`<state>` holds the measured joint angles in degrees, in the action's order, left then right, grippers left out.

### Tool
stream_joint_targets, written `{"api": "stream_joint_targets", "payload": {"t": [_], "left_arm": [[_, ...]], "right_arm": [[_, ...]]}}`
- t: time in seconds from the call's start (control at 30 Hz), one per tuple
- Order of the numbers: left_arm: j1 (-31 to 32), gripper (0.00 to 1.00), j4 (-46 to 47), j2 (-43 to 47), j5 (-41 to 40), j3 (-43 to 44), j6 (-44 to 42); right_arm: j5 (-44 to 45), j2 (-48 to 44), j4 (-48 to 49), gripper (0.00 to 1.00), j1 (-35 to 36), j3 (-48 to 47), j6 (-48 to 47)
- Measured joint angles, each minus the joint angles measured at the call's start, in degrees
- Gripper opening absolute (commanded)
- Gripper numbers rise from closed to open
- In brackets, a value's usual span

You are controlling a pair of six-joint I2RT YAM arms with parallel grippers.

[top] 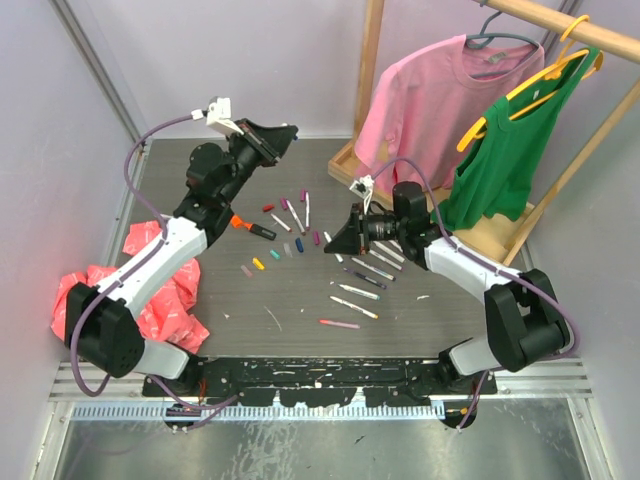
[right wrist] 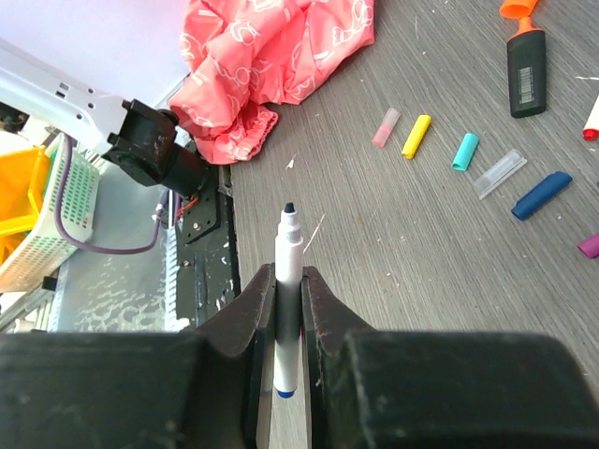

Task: Open the pen caps
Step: Place the pen cap at the center of the board.

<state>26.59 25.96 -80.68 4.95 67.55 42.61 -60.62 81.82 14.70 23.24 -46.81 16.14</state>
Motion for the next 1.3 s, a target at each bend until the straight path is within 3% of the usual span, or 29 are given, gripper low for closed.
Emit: {"api": "stream_joint_targets", "payload": {"t": [0.17, 0.3, 0.47, 0.7, 1.03, 1.2, 1.3], "left_arm": [[-0.9, 0.0, -0.6, -0.6, -0.1, 0.0, 0.2], [-2.4, 0.0, -4.4, -6.4, 2.9, 1.6, 1.5], [-2.7, 0.0, -19.5, -21.5, 5.0, 12.2, 1.5], [-0.8, 0.0, -42.4, -39.6, 1.1, 30.0, -0.3], [1.4, 0.02, -59.8, -56.3, -3.1, 55.8, -2.4], [1.7, 0.03, -64.8, -61.7, -4.8, 62.7, -3.1], [1.7, 0.08, -66.2, -63.5, -5.3, 64.0, -3.2]], "right_arm": [[2.7, -0.1, -4.5, 0.01, -0.1, -0.2, -4.5], [6.8, -0.7, -8.7, 0.01, -0.7, -0.7, -8.9], [11.3, -2.7, -10.8, 0.01, -2.5, -0.7, -11.8], [13.4, -3.8, -11.4, 0.02, -4.0, -0.7, -13.0], [13.7, -3.8, -11.8, 0.02, -4.2, -0.9, -13.1], [13.7, -3.8, -11.8, 0.02, -4.3, -0.9, -13.1], [13.7, -3.8, -11.8, 0.02, -4.3, -0.9, -13.1]]}}
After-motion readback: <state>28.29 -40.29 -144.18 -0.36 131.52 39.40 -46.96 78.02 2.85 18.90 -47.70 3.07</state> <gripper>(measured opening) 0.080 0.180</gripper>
